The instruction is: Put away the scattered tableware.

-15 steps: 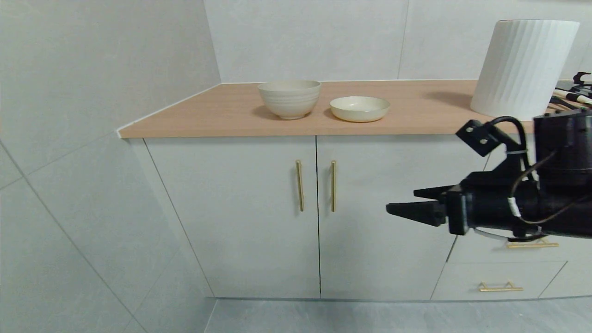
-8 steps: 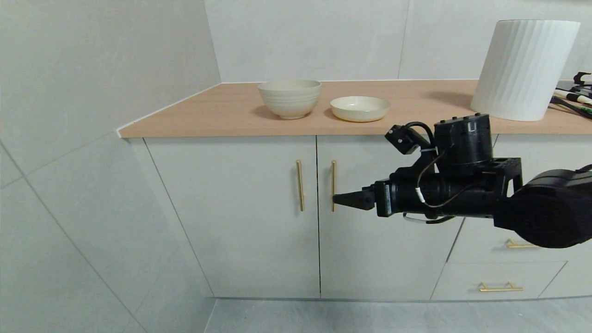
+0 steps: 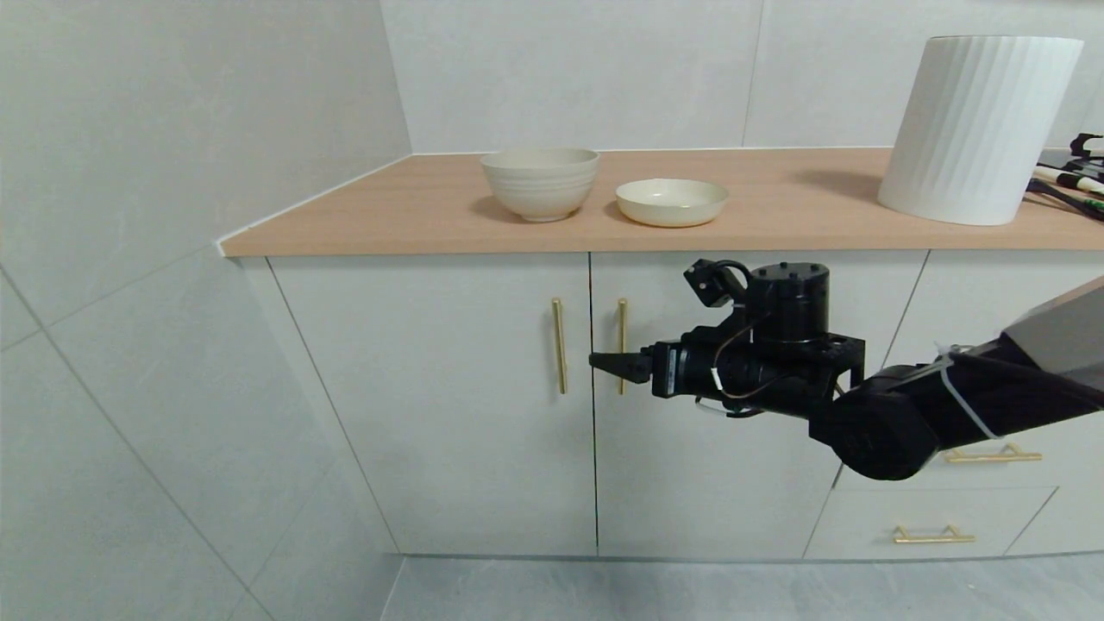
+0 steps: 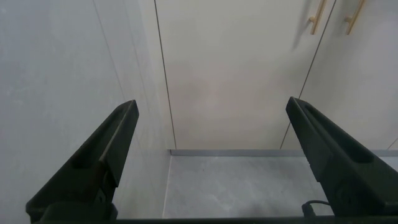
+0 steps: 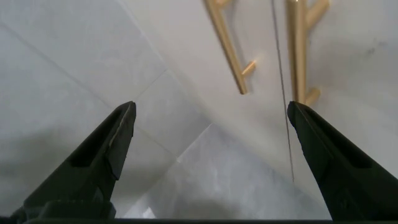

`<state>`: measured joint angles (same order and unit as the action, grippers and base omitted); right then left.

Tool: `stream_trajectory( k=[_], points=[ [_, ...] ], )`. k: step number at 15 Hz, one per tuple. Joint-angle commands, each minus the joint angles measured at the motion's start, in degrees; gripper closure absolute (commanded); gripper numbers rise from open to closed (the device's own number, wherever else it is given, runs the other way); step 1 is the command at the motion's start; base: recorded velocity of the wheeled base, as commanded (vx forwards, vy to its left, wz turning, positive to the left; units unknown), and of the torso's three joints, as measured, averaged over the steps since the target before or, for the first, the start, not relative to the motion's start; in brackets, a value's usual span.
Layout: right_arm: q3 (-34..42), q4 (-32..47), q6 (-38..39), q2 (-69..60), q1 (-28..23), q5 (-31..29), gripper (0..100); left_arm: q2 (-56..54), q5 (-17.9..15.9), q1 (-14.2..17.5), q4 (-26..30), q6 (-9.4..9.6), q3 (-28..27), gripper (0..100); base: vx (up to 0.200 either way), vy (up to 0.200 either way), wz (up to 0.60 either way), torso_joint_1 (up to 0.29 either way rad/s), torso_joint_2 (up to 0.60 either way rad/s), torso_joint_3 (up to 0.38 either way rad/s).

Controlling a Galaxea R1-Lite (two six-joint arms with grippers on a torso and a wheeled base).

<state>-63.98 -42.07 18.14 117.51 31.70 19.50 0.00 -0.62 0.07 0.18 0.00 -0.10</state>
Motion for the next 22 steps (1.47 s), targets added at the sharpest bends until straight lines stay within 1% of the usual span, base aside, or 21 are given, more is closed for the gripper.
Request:
stream_trajectory(
  k=[1,2,3,7,9,13,15,17,22],
  points=[
    [-2.29,-1.79,0.84,4.31,-0.85,-0.08,0,0.0,0.01,0.01,-0.01,0.0,0.01,0,0.0,0.0,0.0,0.0,0.0,0.0],
    [-2.29,-1.79,0.84,4.31,-0.85,-0.08,0,0.0,0.01,0.01,-0.01,0.0,0.01,0,0.0,0.0,0.0,0.0,0.0,0.0],
    [-4.23,-3.81,1.55,6.68,-1.99,-0.08,0,0.0,0.01,0.01,-0.01,0.0,0.01,0,0.0,0.0,0.0,0.0,0.0,0.0],
    [-7.74,-5.22,6.12,9.23,-2.43,-0.08,0,0.0,0.01,0.01,-0.01,0.0,0.01,0,0.0,0.0,0.0,0.0,0.0,0.0],
    [-7.92,-7.41,7.26,10.2,-2.34,0.01,0,0.0,0.01,0.01,-0.01,0.0,0.01,0,0.0,0.0,0.0,0.0,0.0,0.0],
    [-8.27,-8.2,8.14,11.61,-1.81,0.01,0,0.0,0.01,0.01,-0.01,0.0,0.01,0,0.0,0.0,0.0,0.0,0.0,0.0],
    [-8.62,-11.02,8.93,13.36,-0.85,-0.08,0,0.0,0.01,0.01,-0.01,0.0,0.01,0,0.0,0.0,0.0,0.0,0.0,0.0],
    [-9.06,-12.07,8.93,14.42,-0.76,-0.26,0,0.0,0.01,0.01,-0.01,0.0,0.01,0,0.0,0.0,0.0,0.0,0.0,0.0],
    [-8.27,-12.33,11.66,13.01,0.03,-0.08,0,0.0,0.01,0.01,-0.01,0.0,0.01,0,0.0,0.0,0.0,0.0,0.0,0.0]
  ],
)
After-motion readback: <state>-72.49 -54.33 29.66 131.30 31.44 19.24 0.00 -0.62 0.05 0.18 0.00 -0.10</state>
